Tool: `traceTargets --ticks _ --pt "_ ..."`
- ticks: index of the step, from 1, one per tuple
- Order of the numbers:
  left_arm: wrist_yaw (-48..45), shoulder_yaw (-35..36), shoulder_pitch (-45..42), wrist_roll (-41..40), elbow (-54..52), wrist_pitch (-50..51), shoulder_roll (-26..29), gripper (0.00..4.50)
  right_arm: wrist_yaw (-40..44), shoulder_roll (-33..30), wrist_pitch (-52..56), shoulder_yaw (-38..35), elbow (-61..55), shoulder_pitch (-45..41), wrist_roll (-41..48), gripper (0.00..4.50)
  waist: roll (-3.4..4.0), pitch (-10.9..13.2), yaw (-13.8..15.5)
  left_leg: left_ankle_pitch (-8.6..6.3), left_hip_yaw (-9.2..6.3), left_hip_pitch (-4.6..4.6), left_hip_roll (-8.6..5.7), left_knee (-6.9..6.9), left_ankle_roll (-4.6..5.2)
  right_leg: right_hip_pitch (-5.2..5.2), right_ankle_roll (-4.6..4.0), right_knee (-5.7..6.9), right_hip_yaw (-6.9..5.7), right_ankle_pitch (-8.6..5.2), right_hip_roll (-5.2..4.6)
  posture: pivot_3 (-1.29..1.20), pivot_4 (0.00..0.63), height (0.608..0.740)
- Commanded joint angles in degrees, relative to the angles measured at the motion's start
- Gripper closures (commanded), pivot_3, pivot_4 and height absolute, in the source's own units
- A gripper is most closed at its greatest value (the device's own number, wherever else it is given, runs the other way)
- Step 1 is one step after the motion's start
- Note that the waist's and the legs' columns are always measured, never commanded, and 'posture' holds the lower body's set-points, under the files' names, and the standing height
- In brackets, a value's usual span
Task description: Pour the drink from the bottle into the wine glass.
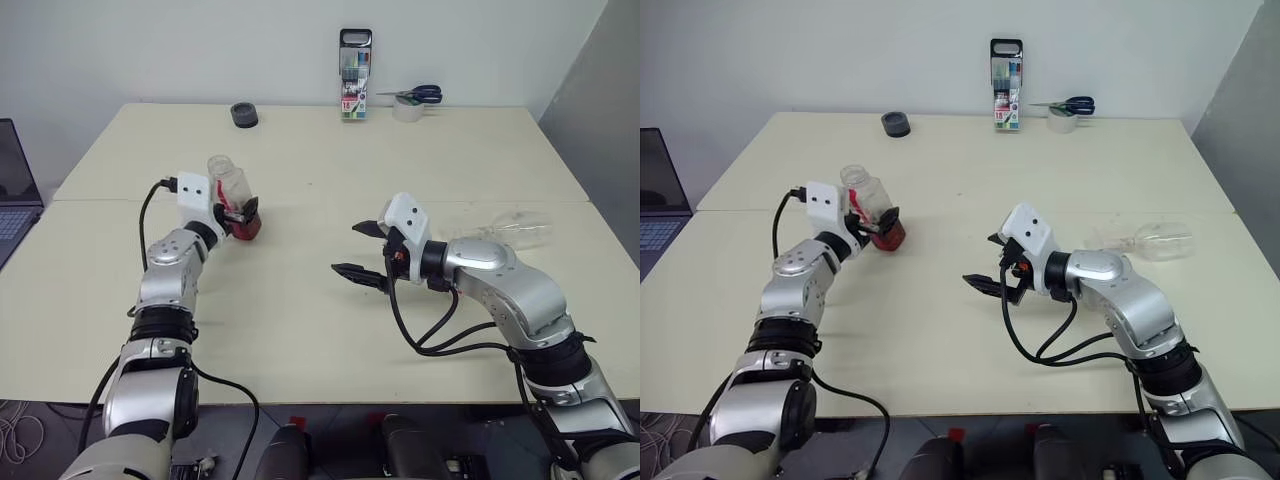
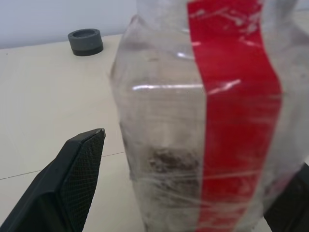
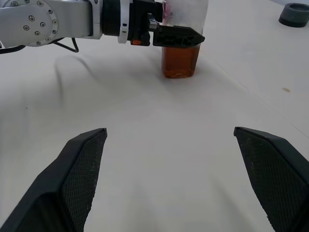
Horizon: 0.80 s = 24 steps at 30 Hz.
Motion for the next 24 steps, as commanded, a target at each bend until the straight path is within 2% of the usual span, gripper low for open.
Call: traceTargets --ticks 1,11,17,24 --pt "-0.32 -0.15 2.31 0.71 -2.68 -2.36 -0.25 0.02 -0.14 -0.40 -1.26 -0.13 -2.19 0.43 -1.12 0.00 0.00 0.00 0.00 0.00 0.00 0.00 0.00 0.00 0.00 0.00 0.00 0.00 0.00 0.00 0.00 0.00 0.150 0.740" --pt "0.16 0.29 8.22 0.80 -5.86 -5.08 -1.05 0.02 -1.02 -1.07 -0.34 -1.43 -5.18 3.79 -2.18 0.00 0.00 0.00 0.06 -0.01 -0.01 0.00 0.01 -0.01 0.02 -0.01 0.00 0.00 0.00 0.00 -0.01 0.00 0.150 0.740" --pt "0.55 0.54 17.22 0.37 -17.93 -4.20 -1.02 0.02 -3.80 -0.80 2.71 -6.64 -10.08 9.77 0.77 0.00 0.00 0.00 0.27 -0.08 -0.02 -0.01 0.03 -0.03 0.14 -0.01 0.00 -0.02 0.02 0.00 -0.02 0.00 0.150 0.740" --pt "-5.21 -2.42 33.51 -1.00 -37.60 0.30 0.69 0.02 -17.63 9.71 13.12 -20.11 -20.97 22.02 8.73 0.00 0.02 -0.03 0.56 -0.11 -0.02 0.05 0.10 -0.11 0.19 0.03 0.00 -0.01 0.08 0.00 -0.07 0.00 0.150 0.740"
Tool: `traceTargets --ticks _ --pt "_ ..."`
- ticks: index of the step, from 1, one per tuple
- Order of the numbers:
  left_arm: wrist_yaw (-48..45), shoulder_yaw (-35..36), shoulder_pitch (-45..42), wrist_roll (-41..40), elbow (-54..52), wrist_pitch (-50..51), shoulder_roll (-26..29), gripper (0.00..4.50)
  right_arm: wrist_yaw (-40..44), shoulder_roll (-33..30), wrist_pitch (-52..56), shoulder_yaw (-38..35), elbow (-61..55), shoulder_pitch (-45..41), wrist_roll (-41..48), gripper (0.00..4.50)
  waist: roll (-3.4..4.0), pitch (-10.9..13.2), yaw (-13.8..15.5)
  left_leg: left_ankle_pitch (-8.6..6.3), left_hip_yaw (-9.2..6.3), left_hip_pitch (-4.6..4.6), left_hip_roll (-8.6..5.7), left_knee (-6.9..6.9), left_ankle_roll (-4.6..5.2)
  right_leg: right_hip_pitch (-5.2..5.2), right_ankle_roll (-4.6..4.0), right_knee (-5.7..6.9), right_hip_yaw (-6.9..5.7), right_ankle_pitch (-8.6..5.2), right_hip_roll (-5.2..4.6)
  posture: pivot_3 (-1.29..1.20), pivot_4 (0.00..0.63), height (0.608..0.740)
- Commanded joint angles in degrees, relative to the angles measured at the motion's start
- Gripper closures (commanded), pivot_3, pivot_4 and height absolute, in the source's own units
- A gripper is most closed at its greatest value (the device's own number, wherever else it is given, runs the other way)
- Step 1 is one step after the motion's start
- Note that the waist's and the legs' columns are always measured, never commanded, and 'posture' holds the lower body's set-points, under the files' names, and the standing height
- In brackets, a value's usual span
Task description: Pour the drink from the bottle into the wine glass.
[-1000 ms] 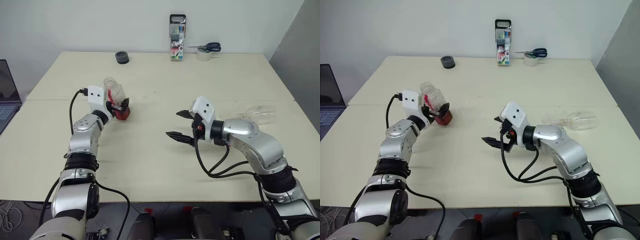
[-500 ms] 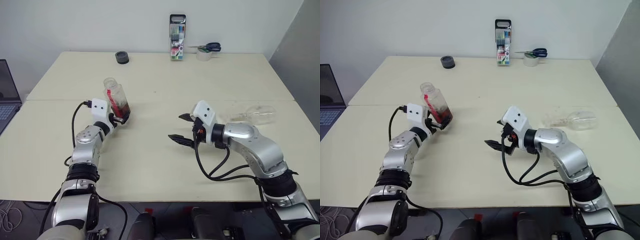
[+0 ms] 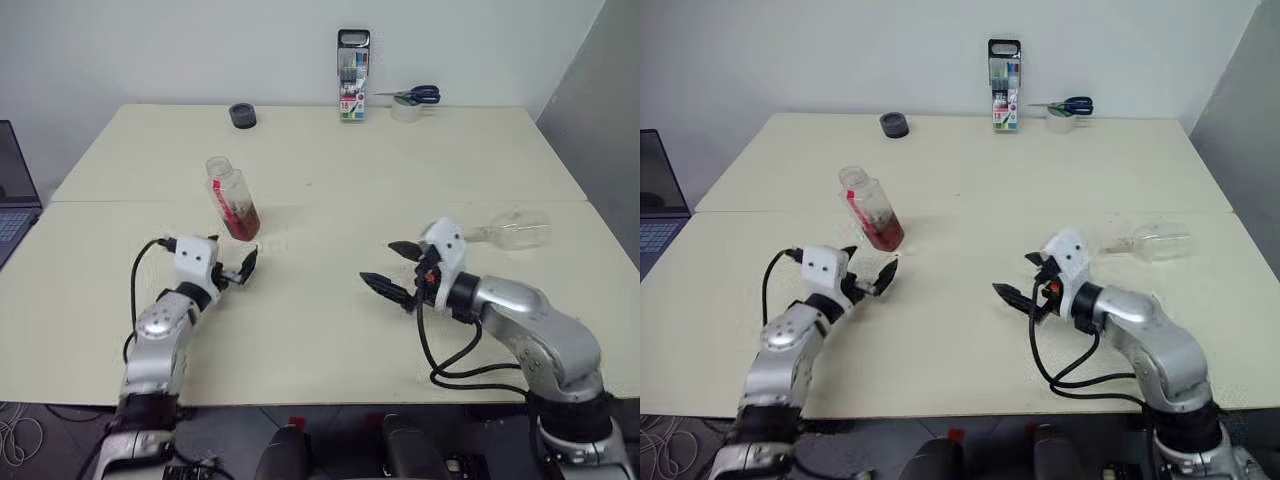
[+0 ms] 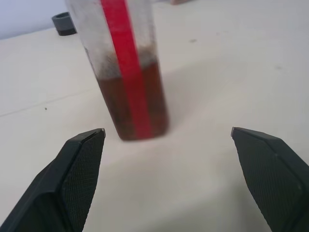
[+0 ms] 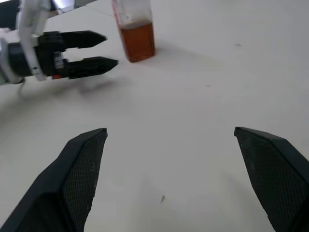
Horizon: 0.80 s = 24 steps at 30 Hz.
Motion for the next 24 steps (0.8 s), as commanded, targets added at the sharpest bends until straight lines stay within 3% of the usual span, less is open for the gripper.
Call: traceTargets --ticks 1,5,11,17,24 --pt "-3.63 -2.00 3.35 -1.78 -8.21 1.86 0.59 0.02 -6.74 4.71 4.89 -5.75 -7.07 3.89 4.66 0.00 0.00 0.00 0.29 0.00 0.01 0.00 -0.02 0.00 0.00 0.01 0.00 -0.02 0.00 0.00 -0.01 0.00 0.150 0.740" --pt "-10.52 -5.71 2.48 -4.48 -11.69 3.94 1.20 0.02 -16.14 15.25 12.29 -14.33 -7.77 6.22 11.21 0.00 0.00 0.00 1.04 0.00 0.02 0.03 -0.07 0.03 0.01 0.08 0.01 -0.03 -0.03 0.00 0.07 0.00 0.150 0.740" --pt "-23.87 -12.45 -6.58 -5.29 -8.80 3.06 3.69 0.02 -30.77 26.54 15.94 -28.59 -5.94 1.66 17.25 0.00 0.08 -0.02 0.95 0.00 0.09 0.14 -0.03 0.00 0.00 0.11 0.00 0.02 0.02 -0.01 0.19 0.00 0.150 0.740" --pt "-35.25 -15.69 -15.60 -7.88 -4.73 4.25 4.46 0.02 -45.38 27.22 14.63 -41.99 -2.18 -7.34 25.99 0.00 0.17 -0.05 0.48 0.00 0.12 0.16 0.04 -0.07 0.00 0.08 -0.01 0.02 0.04 -0.01 0.27 0.00 0.150 0.740" --pt "-41.32 -17.27 -19.99 -7.44 -1.05 2.59 3.88 0.02 -57.29 25.49 11.01 -46.35 4.90 -11.00 32.36 0.00 0.25 -0.04 -0.47 0.00 0.12 0.15 0.03 -0.10 0.02 0.07 -0.05 0.04 0.08 -0.03 0.28 0.00 0.150 0.740"
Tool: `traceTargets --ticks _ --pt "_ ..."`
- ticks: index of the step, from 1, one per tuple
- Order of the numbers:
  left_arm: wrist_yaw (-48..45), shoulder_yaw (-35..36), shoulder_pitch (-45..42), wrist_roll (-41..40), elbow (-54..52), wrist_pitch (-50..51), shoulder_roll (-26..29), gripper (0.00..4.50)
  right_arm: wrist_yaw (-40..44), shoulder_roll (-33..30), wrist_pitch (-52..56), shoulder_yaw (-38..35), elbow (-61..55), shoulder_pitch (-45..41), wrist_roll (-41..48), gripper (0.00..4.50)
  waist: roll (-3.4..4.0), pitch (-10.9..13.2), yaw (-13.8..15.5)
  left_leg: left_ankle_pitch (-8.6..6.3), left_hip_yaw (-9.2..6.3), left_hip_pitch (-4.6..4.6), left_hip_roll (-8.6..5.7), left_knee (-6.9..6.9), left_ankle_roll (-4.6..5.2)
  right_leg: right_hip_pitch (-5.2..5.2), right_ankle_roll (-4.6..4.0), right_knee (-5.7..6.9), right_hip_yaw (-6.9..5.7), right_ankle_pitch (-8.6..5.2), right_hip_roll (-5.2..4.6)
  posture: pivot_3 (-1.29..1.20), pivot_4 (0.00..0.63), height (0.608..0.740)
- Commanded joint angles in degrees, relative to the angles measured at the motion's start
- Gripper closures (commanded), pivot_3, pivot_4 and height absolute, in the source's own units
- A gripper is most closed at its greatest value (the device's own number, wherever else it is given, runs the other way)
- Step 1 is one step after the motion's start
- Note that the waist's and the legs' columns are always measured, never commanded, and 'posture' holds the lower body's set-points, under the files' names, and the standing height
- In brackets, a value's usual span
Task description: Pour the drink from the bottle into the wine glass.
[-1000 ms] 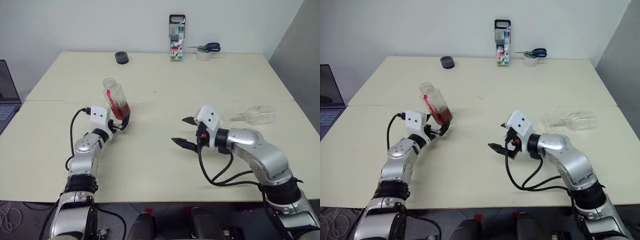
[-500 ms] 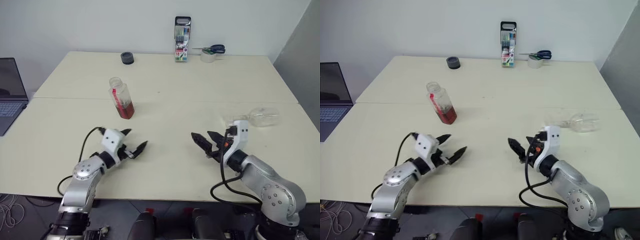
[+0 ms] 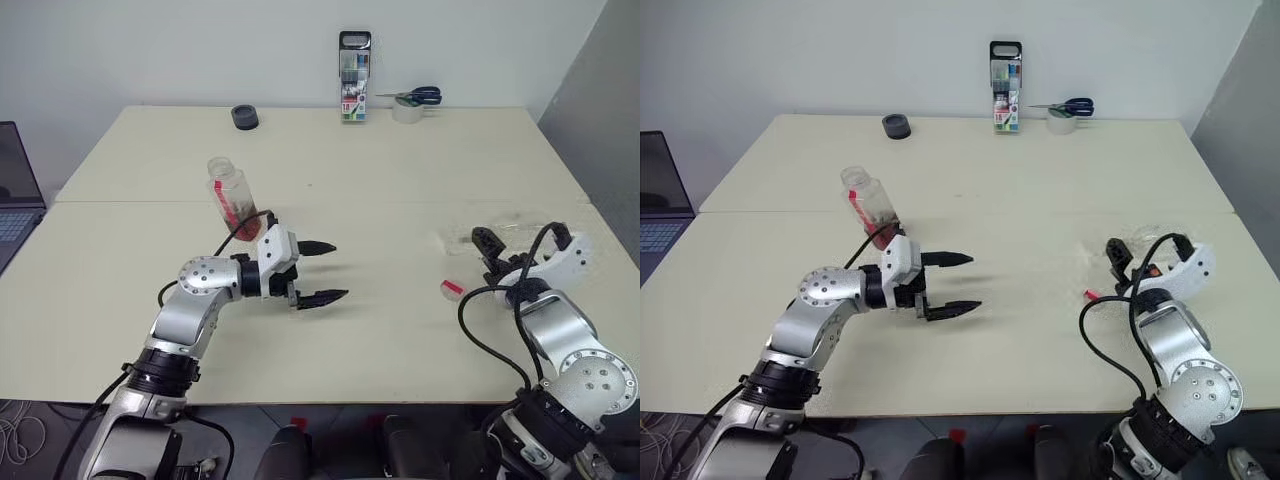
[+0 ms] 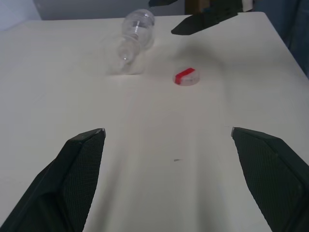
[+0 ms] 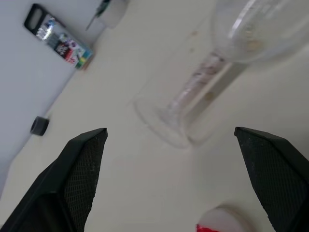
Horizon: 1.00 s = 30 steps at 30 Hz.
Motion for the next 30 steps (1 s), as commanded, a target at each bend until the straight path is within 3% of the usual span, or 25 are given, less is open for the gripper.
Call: traceTargets --ticks 1,15,30 --pt "-1.84 -0.23 -2.08 -0.14 0.74 -2.09 -0.35 0.02 -3.31 -1.85 -3.94 -0.35 2.31 -2.18 3.34 0.00 0.02 0.01 -0.11 0.00 0.01 0.00 0.00 0.00 0.00 0.00 0.00 -0.01 0.01 0.00 0.00 0.00 0.150 0.740" --pt "-4.46 -1.18 -8.01 1.06 4.77 -3.85 -3.45 0.02 -1.09 -7.14 -19.47 3.84 25.07 -9.10 2.80 0.00 0.17 0.05 -0.22 0.00 0.02 -0.03 0.00 0.02 0.01 0.00 0.00 -0.01 0.07 0.00 0.04 0.00 0.150 0.740" --pt "-4.02 -1.50 -8.79 1.47 3.81 -2.33 -3.76 0.02 3.67 -9.61 -28.86 4.11 41.03 -13.38 5.91 0.00 0.21 0.05 -0.56 0.00 0.04 -0.02 0.03 0.03 0.01 0.00 0.00 -0.01 0.13 0.00 0.08 0.00 0.150 0.740"
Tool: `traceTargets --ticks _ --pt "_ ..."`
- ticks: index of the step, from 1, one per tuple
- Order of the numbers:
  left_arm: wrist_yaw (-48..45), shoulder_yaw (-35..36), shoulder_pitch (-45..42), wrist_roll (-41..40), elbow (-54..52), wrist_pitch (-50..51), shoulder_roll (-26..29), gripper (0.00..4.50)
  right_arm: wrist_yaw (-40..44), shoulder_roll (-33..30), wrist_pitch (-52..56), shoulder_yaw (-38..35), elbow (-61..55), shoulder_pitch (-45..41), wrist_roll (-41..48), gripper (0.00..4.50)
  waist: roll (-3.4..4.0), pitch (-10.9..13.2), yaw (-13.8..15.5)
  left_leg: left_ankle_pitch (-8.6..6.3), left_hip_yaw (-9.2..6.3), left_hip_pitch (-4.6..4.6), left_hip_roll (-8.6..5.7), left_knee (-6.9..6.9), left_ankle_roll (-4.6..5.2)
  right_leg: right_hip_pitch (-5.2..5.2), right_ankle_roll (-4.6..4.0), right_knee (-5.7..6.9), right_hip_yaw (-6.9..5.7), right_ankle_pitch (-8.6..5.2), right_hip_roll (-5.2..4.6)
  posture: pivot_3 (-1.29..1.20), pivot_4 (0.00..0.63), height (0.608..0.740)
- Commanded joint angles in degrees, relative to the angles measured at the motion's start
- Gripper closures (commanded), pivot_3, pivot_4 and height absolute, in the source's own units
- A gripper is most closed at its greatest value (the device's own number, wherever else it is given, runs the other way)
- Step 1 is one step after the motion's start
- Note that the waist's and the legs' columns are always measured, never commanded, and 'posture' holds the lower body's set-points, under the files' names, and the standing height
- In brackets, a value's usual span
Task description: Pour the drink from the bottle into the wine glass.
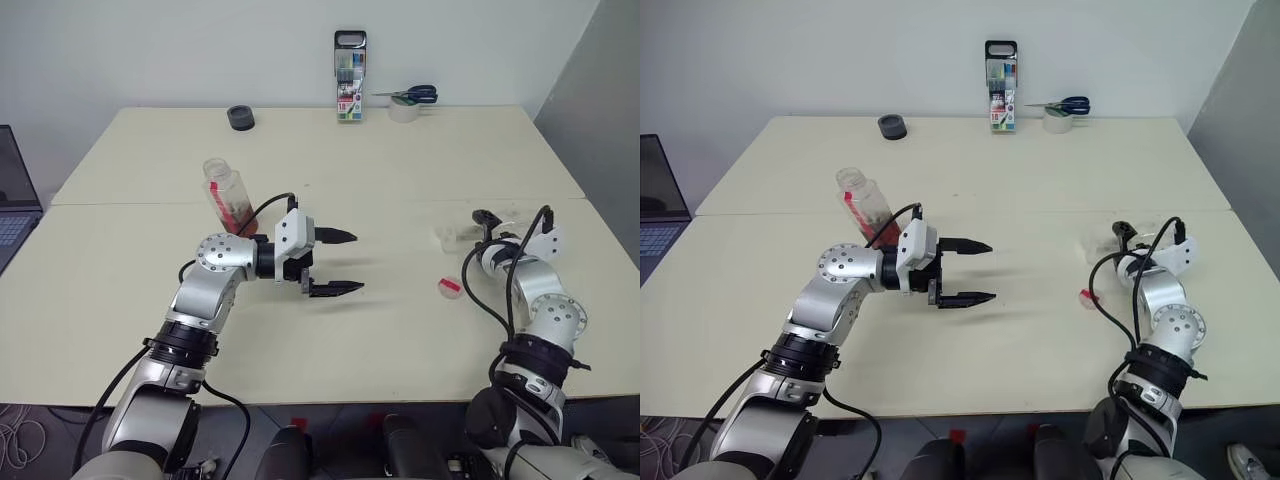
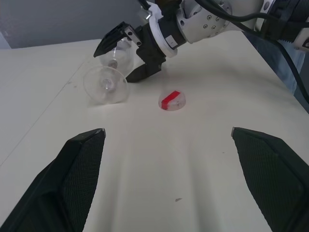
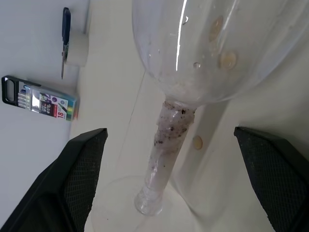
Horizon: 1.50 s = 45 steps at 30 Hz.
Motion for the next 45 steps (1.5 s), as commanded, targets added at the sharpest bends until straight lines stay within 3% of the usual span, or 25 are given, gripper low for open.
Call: traceTargets --ticks 1,3,6,16,21,27,30,36,45 --pt "-0.11 -0.47 -1.54 0.26 -1.19 -0.27 -0.18 0.02 2.40 -0.83 -2.11 0.86 4.17 -1.77 0.60 0.00 0.00 0.00 -0.06 0.00 0.00 0.00 0.00 0.01 0.00 0.00 0.00 0.01 0.00 0.00 0.00 0.00 0.150 0.740" --pt "-0.11 -0.54 -1.65 0.50 -1.07 -0.38 -0.20 0.02 3.61 -1.22 -2.57 1.29 6.22 -2.26 0.33 0.00 0.00 0.00 -0.11 0.00 0.00 0.01 0.01 0.01 0.00 0.00 0.00 0.02 0.00 0.00 0.01 0.00 0.150 0.740" --pt "-0.14 -0.48 -1.70 0.75 -1.05 -0.38 -0.13 0.00 4.97 -1.59 -2.35 2.00 8.09 -2.90 0.72 0.57 0.00 0.00 -0.27 0.00 0.00 0.02 0.02 0.00 0.00 0.00 0.00 0.02 0.00 0.00 0.02 0.00 0.150 0.740" --pt "-0.20 -0.90 -1.30 1.26 -1.42 -0.51 0.63 0.00 8.43 -3.13 -3.93 3.19 14.42 -4.51 -0.52 4.21 0.03 -0.01 -1.07 0.00 -0.03 0.01 0.01 -0.02 0.00 0.00 0.00 0.03 0.00 0.00 0.02 0.00 0.150 0.740" --pt "0.13 -0.81 -0.88 1.48 -1.41 -0.63 0.95 0.00 11.24 -5.14 -3.12 7.75 11.74 -2.46 -4.62 4.31 0.04 -0.01 -1.06 0.00 -0.04 -0.01 0.00 -0.02 0.00 0.01 0.00 0.00 0.01 0.00 0.02 0.00 0.150 0.740" --pt "0.80 -0.66 -0.20 1.65 -1.73 -0.57 1.13 0.00 20.99 -11.84 -9.68 28.07 5.14 5.45 -25.22 4.31 0.10 -0.09 -0.57 0.00 -0.12 -0.01 -0.04 0.00 0.00 0.08 0.01 -0.06 -0.01 -0.01 0.01 0.00 0.150 0.740" --pt "1.52 -0.32 0.18 1.39 -2.00 0.25 1.11 0.00 24.60 -13.37 -12.26 35.11 1.56 9.46 -31.52 4.31 0.07 -0.11 0.23 0.00 -0.15 -0.01 -0.06 0.04 0.00 0.13 0.02 -0.14 -0.01 -0.01 0.01 0.00 0.150 0.740" --pt "3.39 0.64 2.08 0.79 -3.55 2.10 1.75 0.00 26.97 -12.08 -14.46 39.38 -2.92 14.87 -37.91 4.31 0.04 -0.13 0.57 0.00 -0.18 -0.01 -0.03 0.03 0.00 0.19 0.02 -0.27 -0.04 -0.01 0.01 0.00 0.150 0.740" --pt "8.55 2.93 5.75 1.45 -5.88 3.04 3.26 0.00 33.27 -12.25 -21.01 43.24 -4.60 15.87 -46.00 4.31 0.03 -0.14 0.49 0.00 -0.18 0.00 -0.02 0.01 0.00 0.19 0.02 -0.29 -0.04 -0.01 0.02 0.00 0.150 0.740"
